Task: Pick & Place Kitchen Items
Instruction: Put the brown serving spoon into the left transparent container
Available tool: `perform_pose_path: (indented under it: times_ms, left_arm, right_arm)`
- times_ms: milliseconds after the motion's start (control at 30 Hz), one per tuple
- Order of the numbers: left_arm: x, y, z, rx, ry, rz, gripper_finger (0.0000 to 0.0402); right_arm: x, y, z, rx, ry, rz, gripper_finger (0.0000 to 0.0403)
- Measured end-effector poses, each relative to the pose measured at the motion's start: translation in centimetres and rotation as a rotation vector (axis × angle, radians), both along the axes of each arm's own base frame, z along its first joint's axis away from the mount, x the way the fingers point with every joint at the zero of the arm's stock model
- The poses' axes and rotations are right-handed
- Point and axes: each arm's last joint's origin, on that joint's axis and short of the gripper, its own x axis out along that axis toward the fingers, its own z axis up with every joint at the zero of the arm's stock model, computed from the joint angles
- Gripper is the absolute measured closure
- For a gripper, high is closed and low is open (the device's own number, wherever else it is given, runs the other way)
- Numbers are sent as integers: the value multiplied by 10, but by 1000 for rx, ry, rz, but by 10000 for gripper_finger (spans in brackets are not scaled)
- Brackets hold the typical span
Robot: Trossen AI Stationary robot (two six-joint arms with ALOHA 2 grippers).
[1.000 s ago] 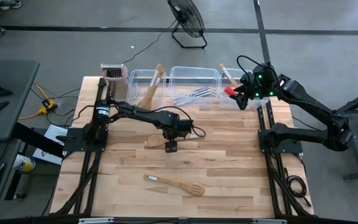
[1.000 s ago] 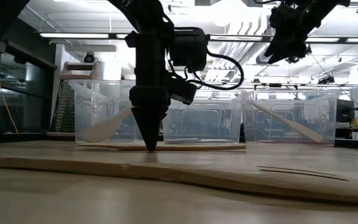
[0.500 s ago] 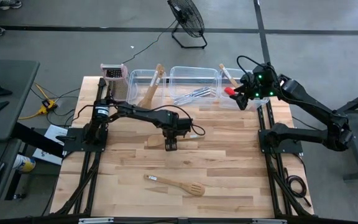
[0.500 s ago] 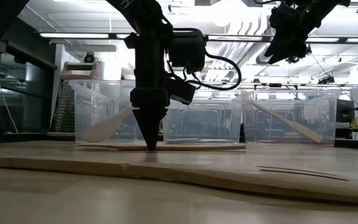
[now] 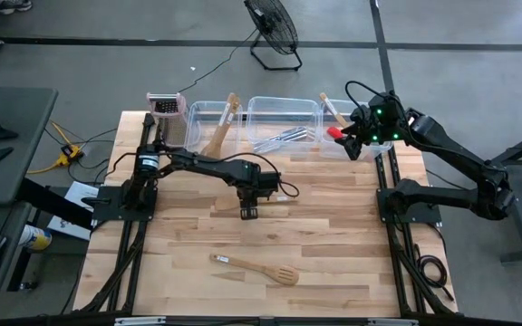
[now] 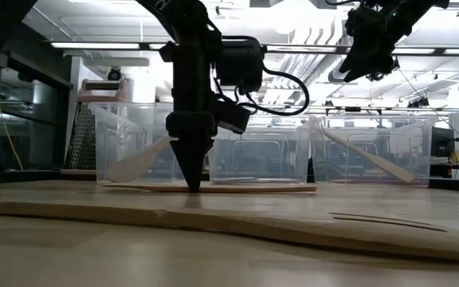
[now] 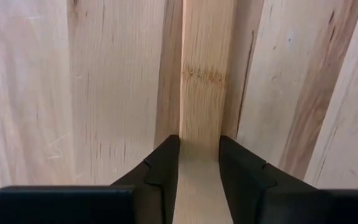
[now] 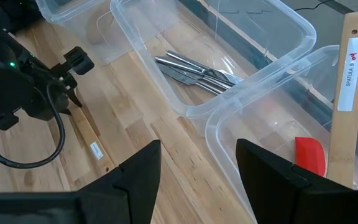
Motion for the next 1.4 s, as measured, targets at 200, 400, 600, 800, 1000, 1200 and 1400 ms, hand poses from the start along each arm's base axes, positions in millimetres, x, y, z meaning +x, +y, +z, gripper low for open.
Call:
perform_pose_path:
  times_ms: [200,400,600,800,1000,1200,1400]
  left_arm:
    - [0,0,0,-2,1,3,318]
    - [-3,0,9,-7,-3,30,320]
    - [-12,-1,25,-21,3,32,323]
    - [-23,-1,51,-24,-13,47,324]
    - [-33,-2,85,-40,-117,78,334]
    - [-45,-2,117,-44,-222,119,372]
    - [-49,-2,122,-26,-228,130,398]
  right_arm:
    - [0,0,0,0,0,0,202]
    - [0,0,0,3,4,0,202]
    - [0,0,0,3,4,0,202]
    - [0,0,0,3,4,1,202]
    - [0,0,0,2,4,0,202]
    - [0,0,0,2,3,1,202]
    - [0,0,0,-2,5,4,202]
